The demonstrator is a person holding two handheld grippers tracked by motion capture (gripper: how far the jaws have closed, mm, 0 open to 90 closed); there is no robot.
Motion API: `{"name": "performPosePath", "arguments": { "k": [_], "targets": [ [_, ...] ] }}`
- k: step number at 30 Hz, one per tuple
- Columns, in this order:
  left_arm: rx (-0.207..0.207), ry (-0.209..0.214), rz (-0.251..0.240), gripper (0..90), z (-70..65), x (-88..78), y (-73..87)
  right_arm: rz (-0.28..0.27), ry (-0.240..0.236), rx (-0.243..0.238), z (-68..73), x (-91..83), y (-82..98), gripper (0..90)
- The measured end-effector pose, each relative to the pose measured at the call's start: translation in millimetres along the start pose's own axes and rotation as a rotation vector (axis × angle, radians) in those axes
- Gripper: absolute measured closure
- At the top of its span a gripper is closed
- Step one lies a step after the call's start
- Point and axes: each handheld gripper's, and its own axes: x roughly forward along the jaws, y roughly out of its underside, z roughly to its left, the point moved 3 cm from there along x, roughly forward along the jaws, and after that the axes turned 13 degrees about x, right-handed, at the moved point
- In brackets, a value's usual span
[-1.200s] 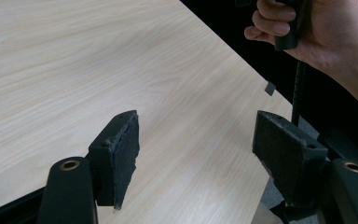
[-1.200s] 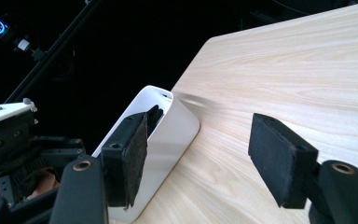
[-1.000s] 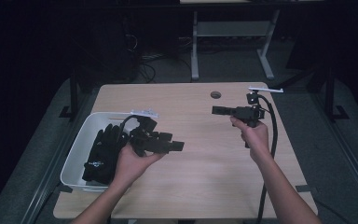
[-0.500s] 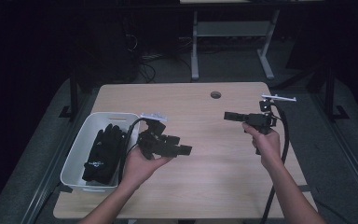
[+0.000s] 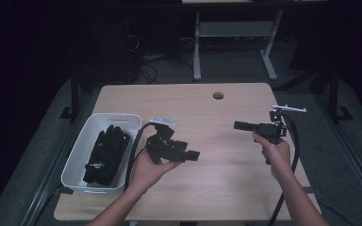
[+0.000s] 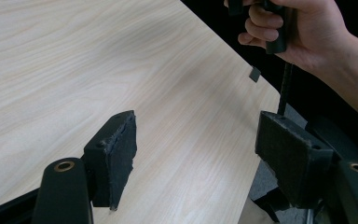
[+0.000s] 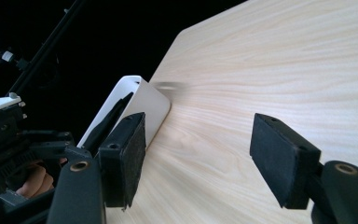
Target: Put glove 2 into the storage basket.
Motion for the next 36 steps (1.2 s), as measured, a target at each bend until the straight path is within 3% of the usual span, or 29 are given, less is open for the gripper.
{"name": "performPosePath", "arguments": {
  "k": [14,22,36],
  "targets": [
    [0.005,0.023,0.014,28.8,-4.4,18.7,4.4,-0.024,0.032,0.047,-25.8,-23.1,10.1,34.8],
    [0.016,0.035,0.044,28.4,-8.6,36.6,9.7,-0.032,0.053,0.062,-39.3,-34.4,16.6,34.9],
    [0.027,0.042,0.079,28.2,-10.4,53.8,14.2,-0.052,0.076,0.103,-61.5,-53.2,29.4,34.3]
  ]
}}
